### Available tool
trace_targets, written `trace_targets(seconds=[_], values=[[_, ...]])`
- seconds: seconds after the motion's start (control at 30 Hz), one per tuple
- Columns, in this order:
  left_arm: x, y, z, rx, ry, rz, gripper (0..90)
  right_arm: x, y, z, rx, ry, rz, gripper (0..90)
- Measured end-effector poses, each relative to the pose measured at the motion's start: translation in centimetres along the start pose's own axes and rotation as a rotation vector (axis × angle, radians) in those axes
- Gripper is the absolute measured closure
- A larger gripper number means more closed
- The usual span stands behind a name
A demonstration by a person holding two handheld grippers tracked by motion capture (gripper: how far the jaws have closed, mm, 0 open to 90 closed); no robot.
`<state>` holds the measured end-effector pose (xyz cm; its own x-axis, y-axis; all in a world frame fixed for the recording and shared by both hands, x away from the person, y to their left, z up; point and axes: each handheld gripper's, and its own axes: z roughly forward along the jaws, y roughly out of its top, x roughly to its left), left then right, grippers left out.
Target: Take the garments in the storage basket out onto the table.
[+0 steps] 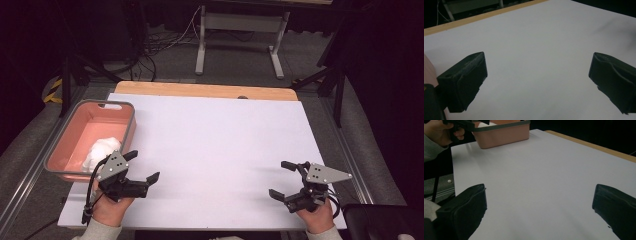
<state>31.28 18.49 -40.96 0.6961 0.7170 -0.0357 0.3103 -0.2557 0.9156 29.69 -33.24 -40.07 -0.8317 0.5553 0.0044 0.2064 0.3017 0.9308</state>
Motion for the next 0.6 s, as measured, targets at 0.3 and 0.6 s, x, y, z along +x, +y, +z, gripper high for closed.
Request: trace_targets(seconds=[0.3,0.6], values=[[-0.06,0.14,-0.17,0.001,0.005,0.006,2.8,0.07,0.04,-0.01,-0.001,0.003,-0.001,0.0],[-0.14,0.44,-0.23,0.022,0.001,0.025,3.3,-0.01,-0.02,0.05,0.0,0.008,0.002,0.0]])
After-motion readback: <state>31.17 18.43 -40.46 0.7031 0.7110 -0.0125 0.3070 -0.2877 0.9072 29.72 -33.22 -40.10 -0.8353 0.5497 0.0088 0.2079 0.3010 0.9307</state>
